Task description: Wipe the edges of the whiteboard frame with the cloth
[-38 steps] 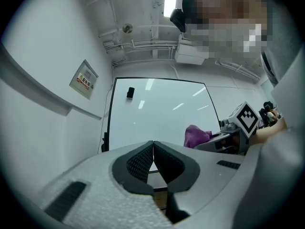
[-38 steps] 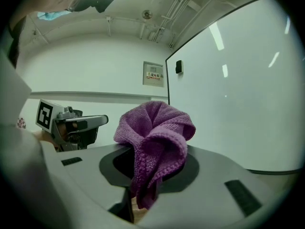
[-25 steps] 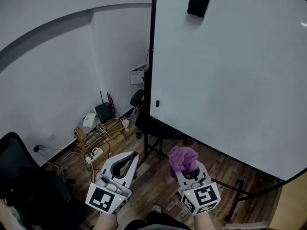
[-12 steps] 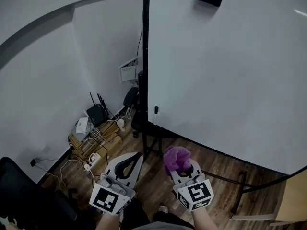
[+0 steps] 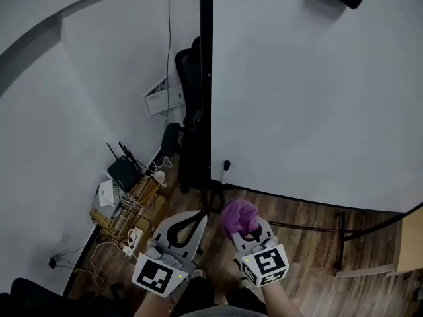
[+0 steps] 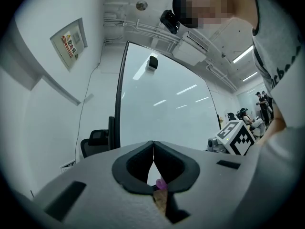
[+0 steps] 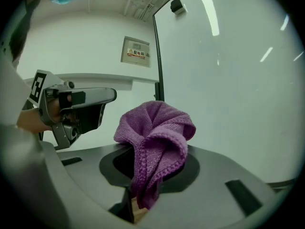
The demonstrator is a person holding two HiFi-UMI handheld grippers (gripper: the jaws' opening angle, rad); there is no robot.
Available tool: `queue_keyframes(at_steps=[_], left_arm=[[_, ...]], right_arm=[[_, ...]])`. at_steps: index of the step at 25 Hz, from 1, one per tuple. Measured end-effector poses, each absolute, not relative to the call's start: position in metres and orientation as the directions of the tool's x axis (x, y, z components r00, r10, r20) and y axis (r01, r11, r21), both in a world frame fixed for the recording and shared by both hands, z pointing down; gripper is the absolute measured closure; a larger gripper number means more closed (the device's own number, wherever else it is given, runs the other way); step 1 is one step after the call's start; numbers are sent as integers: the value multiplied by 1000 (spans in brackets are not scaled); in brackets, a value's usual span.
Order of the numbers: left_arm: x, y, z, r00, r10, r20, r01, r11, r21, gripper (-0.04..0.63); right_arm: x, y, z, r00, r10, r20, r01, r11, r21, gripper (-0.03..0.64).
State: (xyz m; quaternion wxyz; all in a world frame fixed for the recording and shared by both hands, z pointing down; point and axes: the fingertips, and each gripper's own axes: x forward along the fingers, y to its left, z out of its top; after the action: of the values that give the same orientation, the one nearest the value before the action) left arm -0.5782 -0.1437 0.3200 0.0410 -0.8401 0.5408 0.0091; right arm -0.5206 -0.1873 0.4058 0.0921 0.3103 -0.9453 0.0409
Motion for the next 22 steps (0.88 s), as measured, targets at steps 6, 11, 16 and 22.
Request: queue_keyframes(at_steps=[6, 11, 16, 22], left_arm=[[-602, -168, 348, 491, -871, -21, -871, -490, -37, 578], [-609, -183, 368, 543, -840, 4, -839, -543, -29, 578], [-616, -196, 379, 568, -823, 0, -823, -568, 1, 578], [-633, -206, 387, 567, -824, 17, -824, -567, 2, 578]], right_arm=[[-554, -209, 440, -740, -633, 229, -659, 750, -55, 532], [-570, -226, 474, -699, -661, 272, -696, 716, -50, 532], [-587, -248, 509, -672, -670, 315, -716, 697, -44, 532], [-608, -275, 549, -639, -681, 359, -741, 669, -50, 532]])
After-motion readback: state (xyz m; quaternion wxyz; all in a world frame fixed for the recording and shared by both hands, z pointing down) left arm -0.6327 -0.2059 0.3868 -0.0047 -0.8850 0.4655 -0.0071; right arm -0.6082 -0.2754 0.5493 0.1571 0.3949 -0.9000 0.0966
